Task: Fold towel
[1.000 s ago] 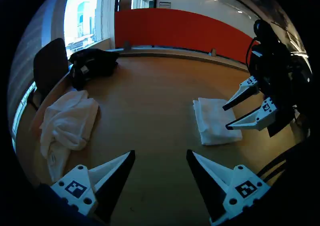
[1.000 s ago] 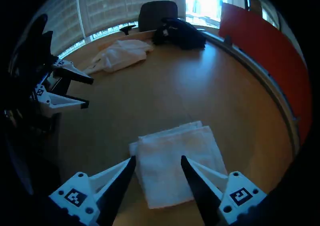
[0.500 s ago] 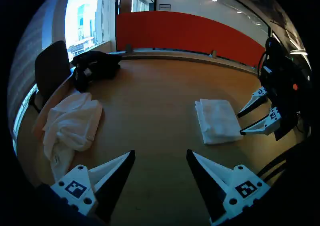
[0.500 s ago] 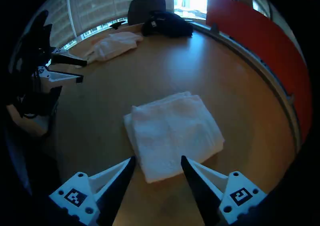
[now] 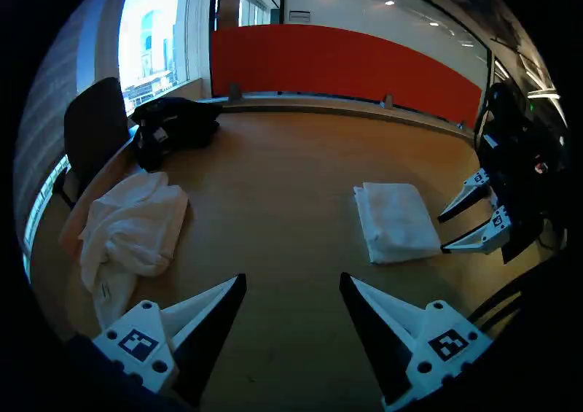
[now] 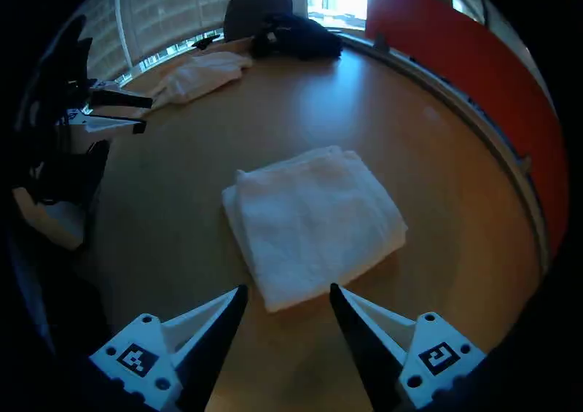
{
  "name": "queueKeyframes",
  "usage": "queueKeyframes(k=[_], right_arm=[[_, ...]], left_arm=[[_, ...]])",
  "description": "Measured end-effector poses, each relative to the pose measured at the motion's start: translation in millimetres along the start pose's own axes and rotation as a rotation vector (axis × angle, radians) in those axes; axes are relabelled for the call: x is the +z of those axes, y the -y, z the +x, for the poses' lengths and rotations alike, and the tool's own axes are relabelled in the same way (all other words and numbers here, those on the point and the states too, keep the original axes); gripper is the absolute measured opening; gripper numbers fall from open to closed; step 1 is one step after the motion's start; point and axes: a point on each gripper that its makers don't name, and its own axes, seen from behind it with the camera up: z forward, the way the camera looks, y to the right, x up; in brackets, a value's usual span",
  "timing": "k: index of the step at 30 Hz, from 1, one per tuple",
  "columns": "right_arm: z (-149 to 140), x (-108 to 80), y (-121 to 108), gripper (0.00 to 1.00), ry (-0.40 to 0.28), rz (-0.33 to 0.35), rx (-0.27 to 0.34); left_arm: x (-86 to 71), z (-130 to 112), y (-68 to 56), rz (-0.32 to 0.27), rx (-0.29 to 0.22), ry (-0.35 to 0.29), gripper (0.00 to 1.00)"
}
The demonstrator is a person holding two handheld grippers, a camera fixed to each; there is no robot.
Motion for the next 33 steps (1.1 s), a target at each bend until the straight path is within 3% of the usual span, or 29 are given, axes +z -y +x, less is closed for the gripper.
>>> queueKeyframes(k=[16, 24, 33], right_arm=[[-16, 10.5, 5, 0.83, 0.007, -0.027, 0.057], [-21, 13.5, -1, 0.58, 0.024, -0.061, 0.075], [-26, 10.7, -12, 0.37, 0.031, -0.104, 0.087]], left_arm=[[-1.6, -3, 0.3, -0.002, 0.003, 0.004, 0.95], [-1.8, -2, 0.4, -0.005, 0.002, 0.003, 0.95], [-0.9, -1, 0.7, -0.008, 0.007, 0.004, 0.95]])
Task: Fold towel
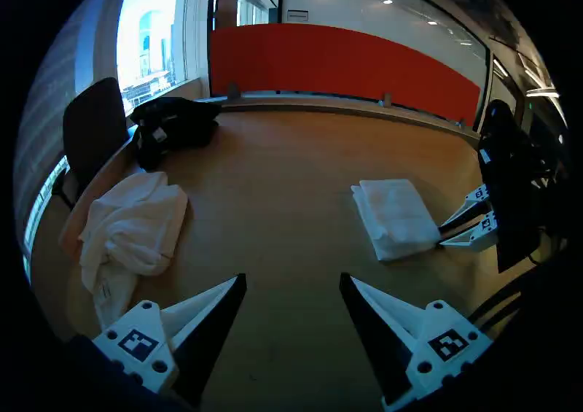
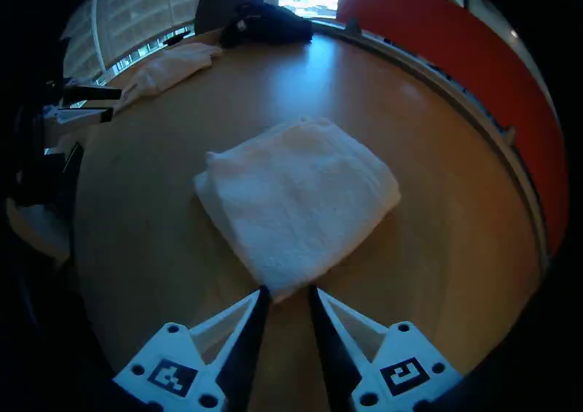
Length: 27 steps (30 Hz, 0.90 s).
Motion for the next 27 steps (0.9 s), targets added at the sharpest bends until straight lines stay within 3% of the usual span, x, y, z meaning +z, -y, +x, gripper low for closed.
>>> queueKeyframes(k=[6, 15, 23, 27], right_arm=[[0, -1.7, -7, 0.27, -0.004, -0.011, 0.017], [-1, -1.8, -12, 0.22, 0.004, -0.021, 0.018], [-4, 0.1, -10, 0.07, 0.01, -0.006, 0.036], [-1, -1.1, -8, 0.06, 0.002, 0.01, 0.03]], left_arm=[[0.7, 1, -0.1, -0.003, 0.003, -0.001, 0.95], [1.2, 0, -0.9, -0.004, 0.002, 0.0, 0.95], [0.6, -1, 0.0, -0.002, 0.002, 0.0, 0.95], [0.6, -1, 0.2, -0.002, 0.002, 0.0, 0.95]])
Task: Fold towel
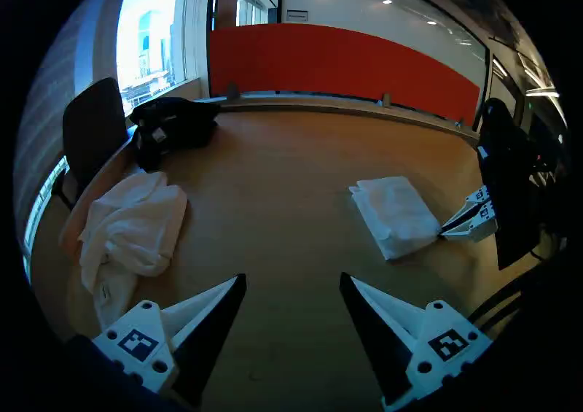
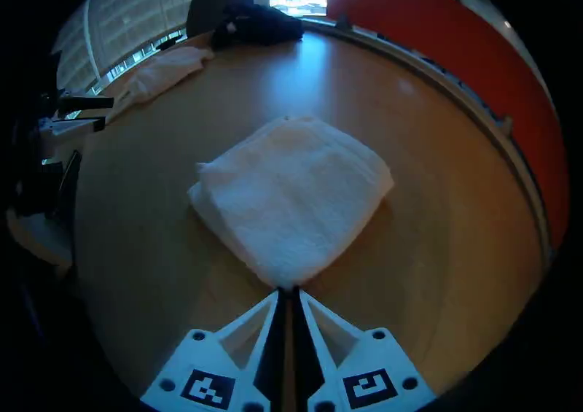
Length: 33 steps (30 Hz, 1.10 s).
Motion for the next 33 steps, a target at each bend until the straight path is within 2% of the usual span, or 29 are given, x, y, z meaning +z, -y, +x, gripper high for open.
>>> queueKeyframes(k=[9, 20, 33], right_arm=[[19, -12.3, -4, 0.06, -0.044, -0.016, -0.022], [88, -51.3, -11, 0.06, -0.171, -0.035, -0.048], [167, -102.2, -13, 0.06, -0.305, -0.041, -0.11]], left_arm=[[0.1, 1, -2.1, -0.005, 0.006, 0.0, 0.95], [0.2, 9, -4.0, -0.01, 0.015, -0.012, 0.95], [1.1, 22, -9.4, -0.018, 0.026, -0.03, 0.95]])
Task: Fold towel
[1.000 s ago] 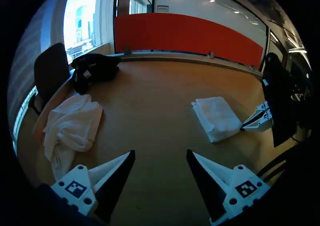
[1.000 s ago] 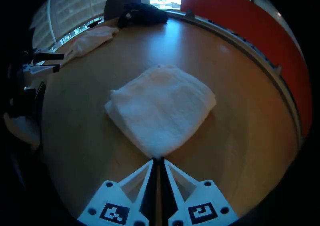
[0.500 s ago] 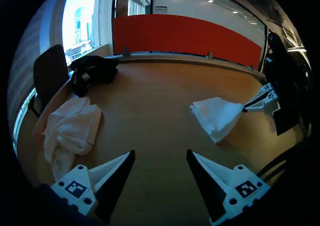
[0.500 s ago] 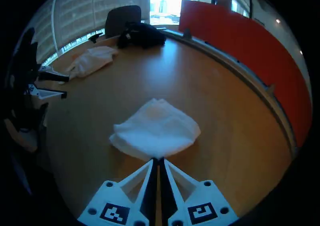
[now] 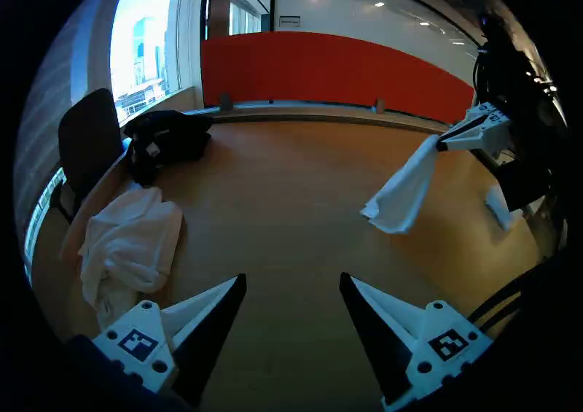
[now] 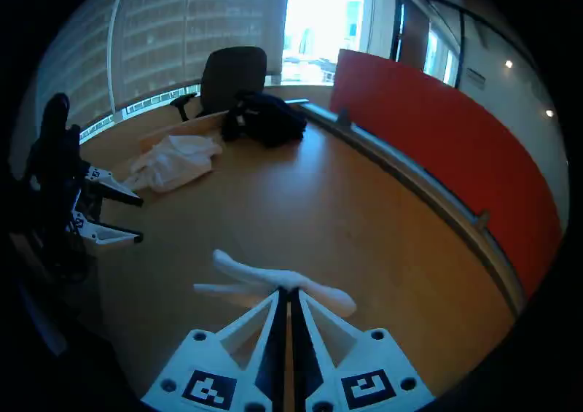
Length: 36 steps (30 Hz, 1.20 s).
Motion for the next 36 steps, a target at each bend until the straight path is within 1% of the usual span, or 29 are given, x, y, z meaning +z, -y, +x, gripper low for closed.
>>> queueKeyframes(k=[6, 15, 21, 29, 36], right_arm=[[26, -13.5, -9, 0.06, -0.038, -0.014, -0.008], [34, -25.9, -21, 0.06, -0.053, -0.039, -0.005], [40, -33.0, -26, 0.06, -0.075, -0.042, 0.021], [36, -50.8, -41, 0.06, -0.081, -0.061, 0.048], [24, -72.1, -61, 0.06, -0.084, -0.092, 0.087]], left_arm=[[0.0, 4, -2.5, -0.004, 0.003, -0.004, 0.95], [-0.5, 7, -7.4, -0.013, 0.004, -0.008, 0.95], [-0.3, 7, -7.7, -0.017, 0.008, -0.008, 0.95], [2.0, 9, -9.1, -0.024, 0.023, -0.005, 0.95], [6.2, 12, -14.1, -0.034, 0.036, -0.006, 0.95]])
